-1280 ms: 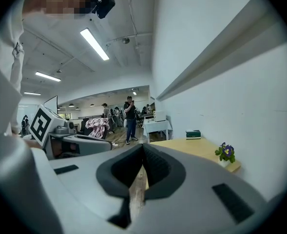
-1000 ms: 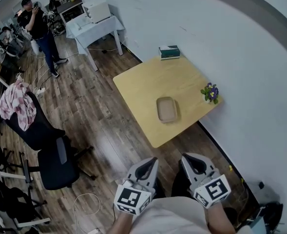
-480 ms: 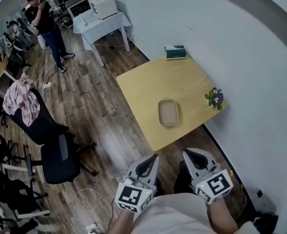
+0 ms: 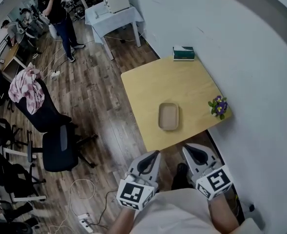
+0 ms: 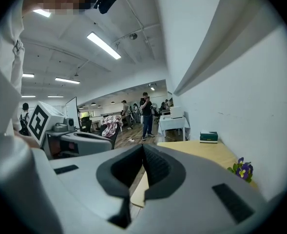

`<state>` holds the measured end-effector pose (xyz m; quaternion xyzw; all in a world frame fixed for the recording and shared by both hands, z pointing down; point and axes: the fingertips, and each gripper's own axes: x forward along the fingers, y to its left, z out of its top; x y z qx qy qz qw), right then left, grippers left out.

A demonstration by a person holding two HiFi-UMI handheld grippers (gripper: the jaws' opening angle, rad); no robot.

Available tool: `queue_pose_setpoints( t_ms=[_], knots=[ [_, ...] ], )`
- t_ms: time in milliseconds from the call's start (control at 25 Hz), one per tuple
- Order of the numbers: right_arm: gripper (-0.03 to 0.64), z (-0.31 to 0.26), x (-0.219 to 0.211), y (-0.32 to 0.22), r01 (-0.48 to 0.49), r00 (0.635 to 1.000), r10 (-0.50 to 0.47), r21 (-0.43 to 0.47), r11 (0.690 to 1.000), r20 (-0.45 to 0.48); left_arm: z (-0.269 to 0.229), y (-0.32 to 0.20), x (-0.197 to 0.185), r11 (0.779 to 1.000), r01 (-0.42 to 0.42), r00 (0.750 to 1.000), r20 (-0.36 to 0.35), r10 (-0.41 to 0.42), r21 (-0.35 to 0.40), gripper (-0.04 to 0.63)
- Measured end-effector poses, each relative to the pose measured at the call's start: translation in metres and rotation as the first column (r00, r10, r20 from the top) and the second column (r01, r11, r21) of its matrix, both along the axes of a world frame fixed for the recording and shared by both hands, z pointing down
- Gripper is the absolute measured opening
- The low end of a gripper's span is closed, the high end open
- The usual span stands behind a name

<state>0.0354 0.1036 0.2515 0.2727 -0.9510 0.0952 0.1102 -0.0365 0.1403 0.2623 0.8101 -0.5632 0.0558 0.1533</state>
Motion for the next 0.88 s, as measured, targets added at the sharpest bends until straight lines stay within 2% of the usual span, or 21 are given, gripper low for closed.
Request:
queue_pose_setpoints(
  t_ms=[400,880],
  knots=[
    [0.005,0.008,0.02,-0.029,0.127,0.992,-0.127,-0.023,0.992,0.007,0.01,-0.017,0.029,0.992,0.121,0.993,0.013,-0.12,-0.041,0.005],
    [0.005,0.031,0.036,-0.04,0.264,0.964,-0.266,-0.071,0.962,-0.02,0.035,-0.02,0.062,0.969,0.22,0.975,0.005,-0.221,-0.108,0.005]
  ],
)
